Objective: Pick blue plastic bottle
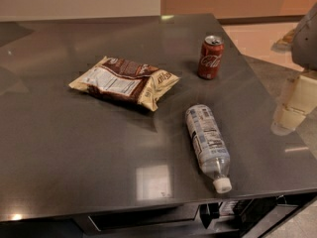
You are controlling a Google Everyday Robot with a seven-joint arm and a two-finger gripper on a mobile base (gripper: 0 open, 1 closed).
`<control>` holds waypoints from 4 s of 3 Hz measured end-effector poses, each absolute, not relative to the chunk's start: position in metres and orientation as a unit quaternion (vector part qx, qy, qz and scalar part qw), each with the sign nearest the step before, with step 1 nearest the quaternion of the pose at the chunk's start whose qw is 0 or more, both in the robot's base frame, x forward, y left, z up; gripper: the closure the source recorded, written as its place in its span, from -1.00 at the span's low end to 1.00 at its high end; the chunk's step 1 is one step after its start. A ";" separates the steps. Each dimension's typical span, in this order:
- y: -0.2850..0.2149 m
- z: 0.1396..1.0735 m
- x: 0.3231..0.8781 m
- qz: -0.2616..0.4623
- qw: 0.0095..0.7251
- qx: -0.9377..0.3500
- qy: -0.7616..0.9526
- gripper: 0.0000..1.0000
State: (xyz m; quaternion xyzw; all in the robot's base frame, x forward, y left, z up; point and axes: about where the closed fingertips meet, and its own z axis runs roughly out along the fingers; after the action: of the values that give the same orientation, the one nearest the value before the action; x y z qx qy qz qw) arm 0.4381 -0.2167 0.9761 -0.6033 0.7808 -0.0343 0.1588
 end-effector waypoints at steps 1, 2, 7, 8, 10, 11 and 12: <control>-0.217 0.976 0.438 -0.034 0.159 -0.603 0.781 -1.00; -0.214 0.979 0.440 -0.036 0.163 -0.616 0.769 -1.00; -0.108 0.902 0.442 0.084 0.141 -0.917 0.364 -1.00; -0.106 0.879 0.432 0.068 0.104 -0.956 0.266 -1.00; -0.114 0.840 0.423 0.036 0.036 -0.992 0.112 -0.67; -0.116 0.835 0.423 0.028 0.018 -0.996 0.085 -0.21; -0.119 0.841 0.425 0.026 0.013 -0.996 0.079 0.26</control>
Offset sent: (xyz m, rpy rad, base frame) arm 0.0037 0.0049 0.0003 -0.0054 -0.0025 0.0821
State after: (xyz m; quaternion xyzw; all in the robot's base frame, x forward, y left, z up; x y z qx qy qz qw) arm 0.4253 -0.1187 0.8411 -0.9965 0.0791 0.0258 0.0128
